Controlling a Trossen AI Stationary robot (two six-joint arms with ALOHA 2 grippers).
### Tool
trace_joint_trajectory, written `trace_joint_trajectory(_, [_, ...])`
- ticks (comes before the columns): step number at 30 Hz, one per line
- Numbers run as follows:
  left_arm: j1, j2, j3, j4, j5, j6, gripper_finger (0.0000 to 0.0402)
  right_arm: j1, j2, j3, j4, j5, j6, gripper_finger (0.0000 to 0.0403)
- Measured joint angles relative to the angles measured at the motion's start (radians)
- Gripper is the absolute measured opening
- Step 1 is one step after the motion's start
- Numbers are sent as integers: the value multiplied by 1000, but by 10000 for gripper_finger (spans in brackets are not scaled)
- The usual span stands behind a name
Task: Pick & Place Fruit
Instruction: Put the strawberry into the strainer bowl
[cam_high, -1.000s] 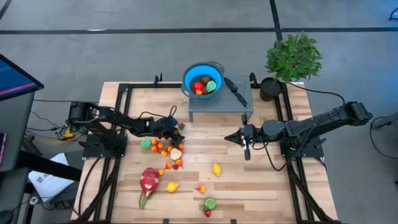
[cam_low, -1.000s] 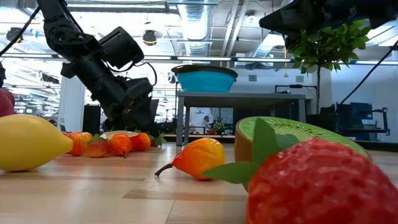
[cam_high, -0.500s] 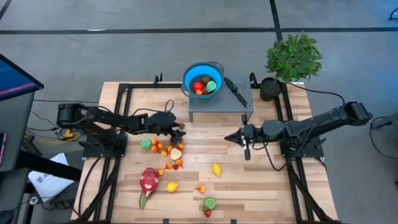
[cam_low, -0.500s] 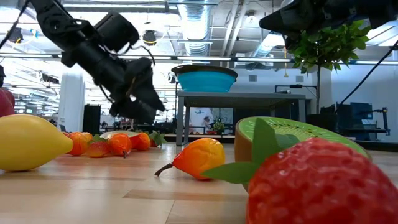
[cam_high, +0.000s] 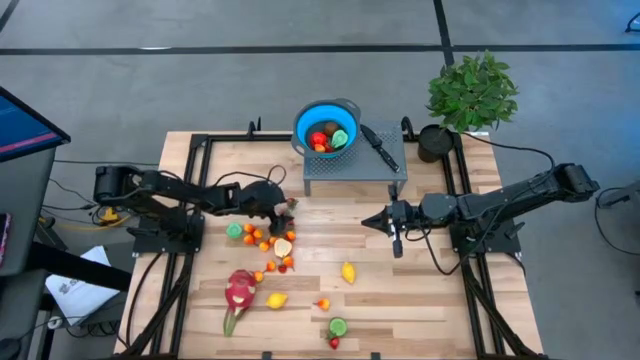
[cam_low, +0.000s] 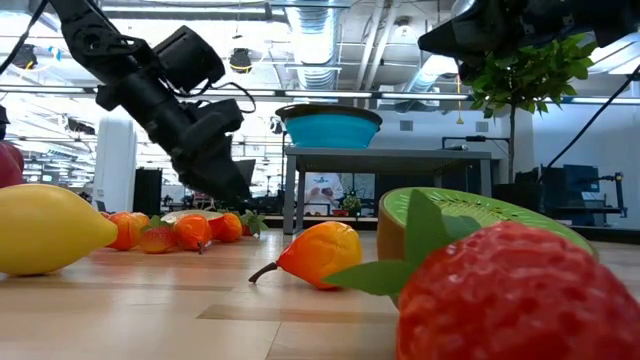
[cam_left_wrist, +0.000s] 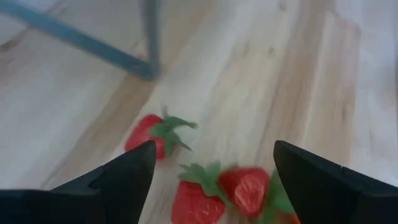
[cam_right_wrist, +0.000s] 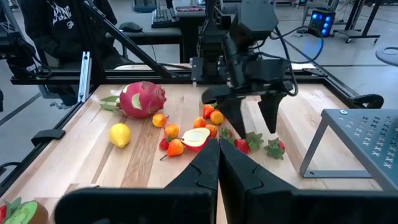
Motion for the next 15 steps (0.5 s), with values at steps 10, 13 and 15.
trace_joint_trajectory(10, [37,-90,0,-35,-1,141,319,0,0,0,-4,0,0,0])
trace_joint_trajectory(13, [55,-129,1,-96,-1,141,319,0,0,0,-4,0,0,0])
trace_joint_trajectory(15, [62,-148,1,-141,-1,144,319,0,0,0,-4,0,0,0])
